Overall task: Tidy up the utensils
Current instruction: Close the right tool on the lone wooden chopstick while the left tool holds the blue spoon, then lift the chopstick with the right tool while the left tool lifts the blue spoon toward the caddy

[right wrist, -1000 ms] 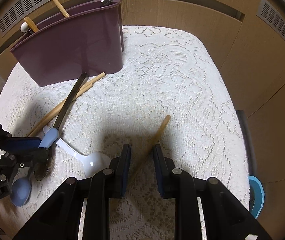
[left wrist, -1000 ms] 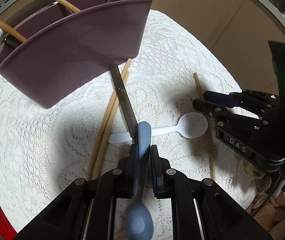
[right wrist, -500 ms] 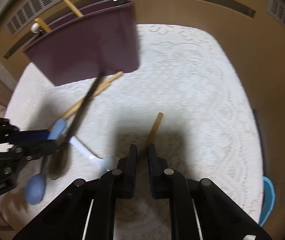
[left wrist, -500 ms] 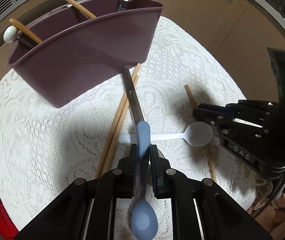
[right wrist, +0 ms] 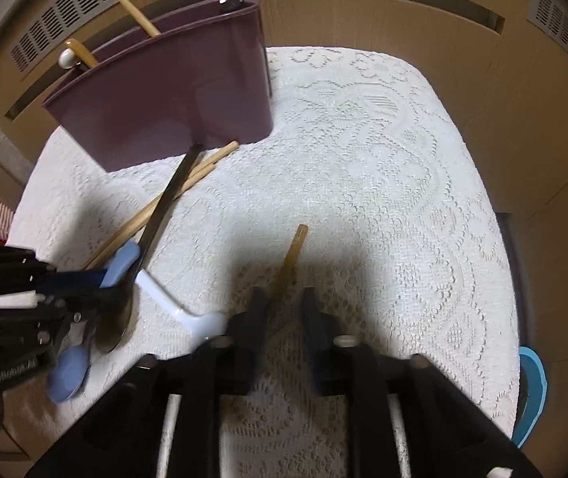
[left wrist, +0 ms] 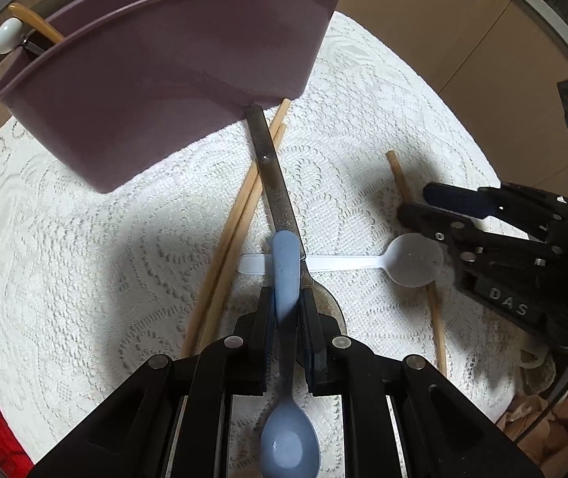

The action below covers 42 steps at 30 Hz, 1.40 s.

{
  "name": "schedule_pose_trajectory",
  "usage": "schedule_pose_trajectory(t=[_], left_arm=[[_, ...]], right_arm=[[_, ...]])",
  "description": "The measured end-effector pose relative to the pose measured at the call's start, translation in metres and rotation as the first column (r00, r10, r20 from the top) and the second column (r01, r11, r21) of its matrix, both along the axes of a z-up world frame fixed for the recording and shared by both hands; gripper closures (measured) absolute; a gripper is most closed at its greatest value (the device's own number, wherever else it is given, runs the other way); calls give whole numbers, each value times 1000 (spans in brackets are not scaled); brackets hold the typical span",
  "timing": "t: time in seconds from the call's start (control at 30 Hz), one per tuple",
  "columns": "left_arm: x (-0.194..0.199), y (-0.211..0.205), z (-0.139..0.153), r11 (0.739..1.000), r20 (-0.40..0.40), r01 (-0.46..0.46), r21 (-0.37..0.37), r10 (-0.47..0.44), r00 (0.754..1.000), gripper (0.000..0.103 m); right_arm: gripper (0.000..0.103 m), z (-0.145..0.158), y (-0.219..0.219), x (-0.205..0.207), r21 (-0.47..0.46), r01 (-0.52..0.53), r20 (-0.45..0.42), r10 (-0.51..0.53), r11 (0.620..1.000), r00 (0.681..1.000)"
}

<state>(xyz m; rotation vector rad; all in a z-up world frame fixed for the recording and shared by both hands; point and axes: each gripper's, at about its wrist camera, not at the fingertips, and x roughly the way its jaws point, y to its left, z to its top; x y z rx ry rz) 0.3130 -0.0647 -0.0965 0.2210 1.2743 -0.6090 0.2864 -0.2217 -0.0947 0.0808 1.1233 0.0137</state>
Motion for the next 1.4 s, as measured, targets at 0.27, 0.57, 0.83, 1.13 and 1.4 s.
schedule_pose_trajectory(t=[0.27,0.57,0.83,1.13,1.4], left_arm=[[7,-10,-2,1000,-8,3,8,-3,1000,89],[12,-17,-2,1000,2,5,13,-5,1000,89],[1,-16,21,1000,60,19,-21,-17,998,90],[-10,-22,29,999,72,22,-32,-20,997,90],[-28,-16,43,998,101,24,-54,-19,995,90]], right_arm=[[72,-3,9,6,-65,-26,20,27,998,999],[94,0,3,0,-39,-39,35,40,998,999],[94,9,1,-13,-40,-32,59,34,999,998],[94,15,-2,-22,-20,-30,72,31,999,997],[94,23,-3,-32,-10,-26,100,27,1000,995]])
